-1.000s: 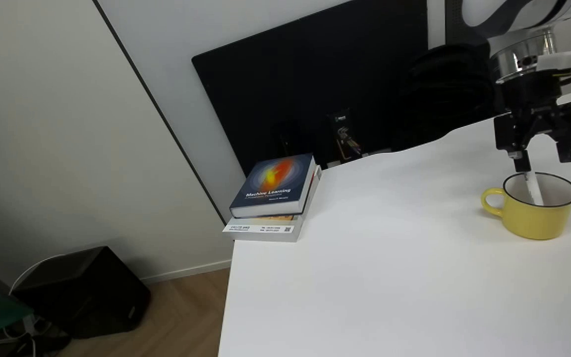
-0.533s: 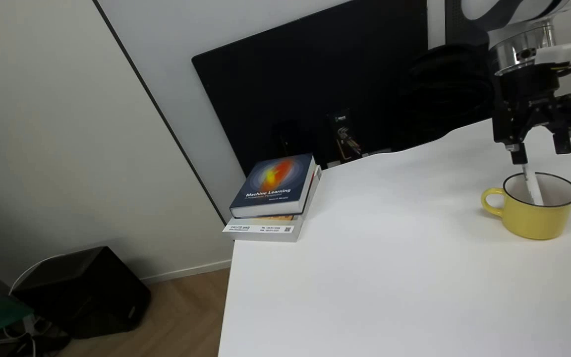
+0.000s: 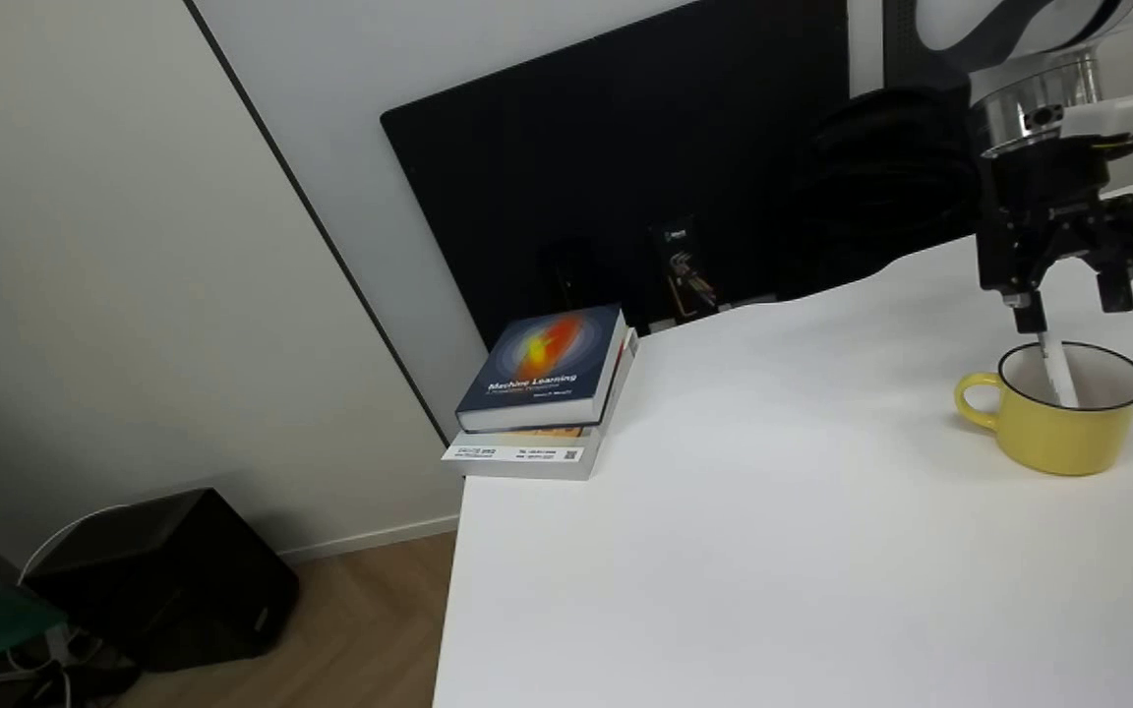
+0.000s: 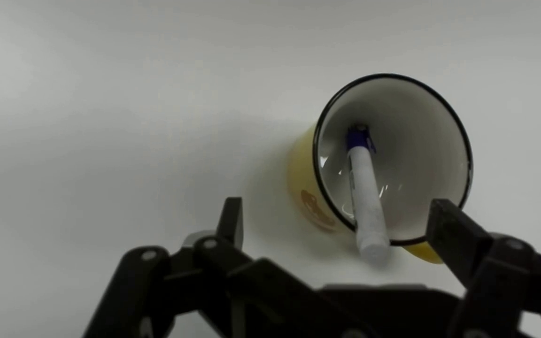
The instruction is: Remove the blue marker from the yellow mug and put it on the table
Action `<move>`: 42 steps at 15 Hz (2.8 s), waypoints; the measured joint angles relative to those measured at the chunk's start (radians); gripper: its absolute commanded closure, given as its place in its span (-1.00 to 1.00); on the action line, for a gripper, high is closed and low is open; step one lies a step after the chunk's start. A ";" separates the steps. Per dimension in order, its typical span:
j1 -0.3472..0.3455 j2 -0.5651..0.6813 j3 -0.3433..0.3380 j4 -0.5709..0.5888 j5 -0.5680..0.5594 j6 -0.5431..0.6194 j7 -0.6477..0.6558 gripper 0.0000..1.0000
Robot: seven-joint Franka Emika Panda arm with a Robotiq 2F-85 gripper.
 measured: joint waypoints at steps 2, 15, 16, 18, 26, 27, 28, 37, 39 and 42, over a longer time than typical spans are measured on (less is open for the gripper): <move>0.002 0.005 0.000 0.000 0.000 0.000 0.001 -1.00; -0.006 0.010 -0.001 0.010 0.035 0.024 0.061 0.22; -0.005 0.010 -0.002 0.010 0.034 0.024 0.065 0.37; -0.002 0.012 -0.004 0.010 0.032 0.024 0.074 0.63; 0.027 0.013 -0.030 0.021 0.016 -0.017 0.153 0.91; 0.031 0.013 -0.035 0.021 0.012 -0.023 0.163 0.91; 0.036 0.013 -0.042 0.023 0.009 -0.031 0.169 0.91; 0.067 -0.019 -0.061 0.094 -0.010 -0.099 0.188 0.91; 0.072 -0.035 -0.069 0.101 -0.019 -0.100 0.188 0.91; 0.075 -0.060 -0.074 0.106 -0.030 -0.110 0.188 0.91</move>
